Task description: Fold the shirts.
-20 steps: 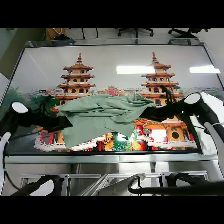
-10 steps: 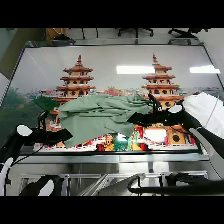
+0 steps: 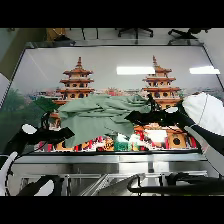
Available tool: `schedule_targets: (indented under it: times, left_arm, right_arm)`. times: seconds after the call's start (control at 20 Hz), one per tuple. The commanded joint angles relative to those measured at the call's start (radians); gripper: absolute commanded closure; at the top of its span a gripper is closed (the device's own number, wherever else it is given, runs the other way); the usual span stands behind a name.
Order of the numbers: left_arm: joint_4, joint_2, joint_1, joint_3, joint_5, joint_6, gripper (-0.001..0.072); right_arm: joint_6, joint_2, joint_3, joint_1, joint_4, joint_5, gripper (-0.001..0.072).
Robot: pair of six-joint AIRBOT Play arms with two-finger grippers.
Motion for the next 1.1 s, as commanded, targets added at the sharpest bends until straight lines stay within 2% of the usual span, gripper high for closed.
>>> schedule_targets:
  times: [0.0,0.05,0.1,0.15,0.2,0.25,0.55,0.75,0.85,1.05]
  left_arm:
    - [-0.099,-0.121,-0.042,0.035,0.016,0.091,0.0311]
    - [-0.097,-0.143,-0.061,0.061,0.014,0.093,0.0454]
    - [-0.098,-0.158,-0.073,0.089,0.001,0.093,0.0550]
    - [-0.097,-0.168,-0.081,0.115,-0.016,0.093,0.0636]
    - [-0.096,-0.168,-0.081,0.136,-0.028,0.093,0.0693]
    - [-0.095,-0.163,-0.080,0.156,-0.036,0.093,0.0693]
    - [-0.091,-0.048,0.001,0.192,-0.071,0.092,0.0693]
    - [-0.131,0.155,0.117,0.269,-0.120,0.092,0.0694]
    - [-0.219,0.273,0.184,0.379,-0.139,0.091,0.0694]
    - [-0.564,0.460,0.333,0.634,-0.085,0.091,0.0694]
  right_arm:
    - [-0.060,-0.006,0.000,0.000,0.057,-0.003,0.0324]
    - [-0.099,-0.006,0.000,0.000,0.085,-0.003,0.0438]
    - [-0.126,-0.006,0.000,-0.003,0.117,-0.003,0.0495]
    - [-0.134,-0.006,0.000,-0.004,0.140,-0.003,0.0495]
    - [-0.147,-0.005,0.000,-0.004,0.153,-0.003,0.0572]
    - [-0.148,-0.005,0.000,-0.004,0.151,-0.003,0.0695]
    - [-0.148,0.016,0.002,-0.008,0.151,0.039,0.0698]
    - [-0.148,0.149,0.129,-0.122,0.172,0.194,0.0699]
    - [-0.148,0.262,0.272,-0.232,0.212,0.258,0.0700]
    - [-0.148,0.478,0.568,-0.443,0.217,0.270,0.0701]
